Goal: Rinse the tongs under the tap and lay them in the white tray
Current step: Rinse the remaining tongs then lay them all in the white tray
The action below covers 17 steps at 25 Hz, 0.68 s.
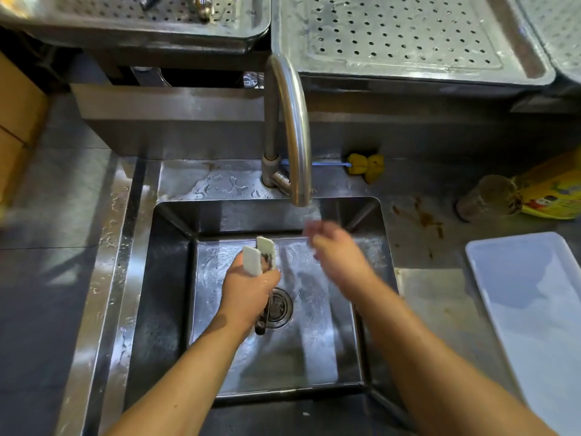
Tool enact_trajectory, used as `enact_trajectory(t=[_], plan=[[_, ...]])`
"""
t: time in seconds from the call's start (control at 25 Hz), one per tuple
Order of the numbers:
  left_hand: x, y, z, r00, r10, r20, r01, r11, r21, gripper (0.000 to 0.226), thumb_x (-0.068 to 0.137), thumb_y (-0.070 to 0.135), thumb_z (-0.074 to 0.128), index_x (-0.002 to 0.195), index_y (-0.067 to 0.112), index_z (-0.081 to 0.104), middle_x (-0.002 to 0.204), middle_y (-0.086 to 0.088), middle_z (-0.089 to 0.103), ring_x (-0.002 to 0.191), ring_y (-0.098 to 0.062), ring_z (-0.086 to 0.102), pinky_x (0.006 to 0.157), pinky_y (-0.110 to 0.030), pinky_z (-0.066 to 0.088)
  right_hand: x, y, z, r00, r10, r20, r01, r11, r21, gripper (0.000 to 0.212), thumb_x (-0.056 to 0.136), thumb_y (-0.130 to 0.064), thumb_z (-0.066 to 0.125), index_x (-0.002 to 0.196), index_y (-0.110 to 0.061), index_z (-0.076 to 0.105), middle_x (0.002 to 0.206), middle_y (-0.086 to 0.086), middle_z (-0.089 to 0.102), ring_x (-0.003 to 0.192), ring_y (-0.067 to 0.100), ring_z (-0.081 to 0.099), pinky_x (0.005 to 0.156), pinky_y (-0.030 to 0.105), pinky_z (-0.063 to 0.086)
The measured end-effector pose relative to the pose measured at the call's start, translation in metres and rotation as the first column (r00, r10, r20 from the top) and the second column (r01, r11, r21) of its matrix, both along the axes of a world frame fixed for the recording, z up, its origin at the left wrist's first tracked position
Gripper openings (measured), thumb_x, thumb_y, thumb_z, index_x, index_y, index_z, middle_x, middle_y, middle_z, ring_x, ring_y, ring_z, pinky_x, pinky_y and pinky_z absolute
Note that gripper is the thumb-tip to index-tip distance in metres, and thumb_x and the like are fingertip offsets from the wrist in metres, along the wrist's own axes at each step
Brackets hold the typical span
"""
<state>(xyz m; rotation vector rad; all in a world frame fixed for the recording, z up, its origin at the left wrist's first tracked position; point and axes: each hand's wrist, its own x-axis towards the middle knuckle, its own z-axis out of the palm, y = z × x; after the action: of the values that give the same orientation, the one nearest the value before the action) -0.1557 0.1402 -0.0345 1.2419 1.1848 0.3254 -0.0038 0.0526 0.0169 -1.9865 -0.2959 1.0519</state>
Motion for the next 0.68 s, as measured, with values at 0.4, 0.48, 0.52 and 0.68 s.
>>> enact_trajectory(t=[0.4, 0.48, 0.52, 0.68], plan=[[0.020, -0.043, 0.045, 0.999, 0.014, 0.045, 0.007, 0.909, -0.416, 0.033, 0.079, 0.015, 0.078, 0.109, 0.004, 0.070, 0.080, -0.014, 0.075, 0.074, -0.028, 0.075, 0.072, -0.044, 0.065, -0.099, -0.076, -0.002, 0.990, 0.101, -0.102, -0.109, 0.991, -0.072, 0.024, 0.072, -0.033, 0.062, 0.092, -0.043, 0.052, 0.069, 0.000, 0.070, 0.048, 0.014, 0.069, 0.038, 0.025, 0.046], [0.019, -0.047, 0.053, 0.991, -0.113, 0.067, 0.129, 0.918, -0.374, 0.049, 0.076, 0.019, 0.085, 0.118, 0.004, 0.066, 0.085, -0.016, 0.076, 0.076, -0.029, 0.077, 0.064, -0.039, 0.062, -0.096, -0.087, 0.006, 0.987, 0.084, -0.134, -0.090, 0.995, -0.040, 0.024, 0.071, -0.031, 0.060, 0.094, -0.037, 0.057, 0.065, 0.003, 0.071, 0.050, 0.020, 0.071, 0.041, 0.030, 0.050], [0.015, -0.050, 0.057, 0.978, -0.153, 0.144, 0.199, 0.894, -0.402, 0.053, 0.075, 0.020, 0.088, 0.119, 0.003, 0.064, 0.084, -0.017, 0.075, 0.075, -0.029, 0.077, 0.060, -0.035, 0.060, -0.092, -0.093, 0.010, 0.989, 0.065, -0.135, -0.067, 0.998, -0.011, 0.026, 0.071, -0.028, 0.061, 0.096, -0.035, 0.060, 0.068, 0.003, 0.073, 0.054, 0.021, 0.073, 0.044, 0.031, 0.053], [0.009, -0.064, 0.060, 0.955, -0.258, 0.144, 0.295, 0.812, -0.503, 0.048, 0.080, 0.026, 0.087, 0.116, 0.005, 0.064, 0.082, -0.016, 0.077, 0.068, -0.028, 0.074, 0.058, -0.035, 0.056, -0.082, -0.107, 0.019, 0.972, 0.073, -0.225, -0.077, 0.997, -0.011, 0.027, 0.078, -0.017, 0.060, 0.105, -0.020, 0.061, 0.071, 0.006, 0.069, 0.048, 0.021, 0.064, 0.041, 0.028, 0.046]])
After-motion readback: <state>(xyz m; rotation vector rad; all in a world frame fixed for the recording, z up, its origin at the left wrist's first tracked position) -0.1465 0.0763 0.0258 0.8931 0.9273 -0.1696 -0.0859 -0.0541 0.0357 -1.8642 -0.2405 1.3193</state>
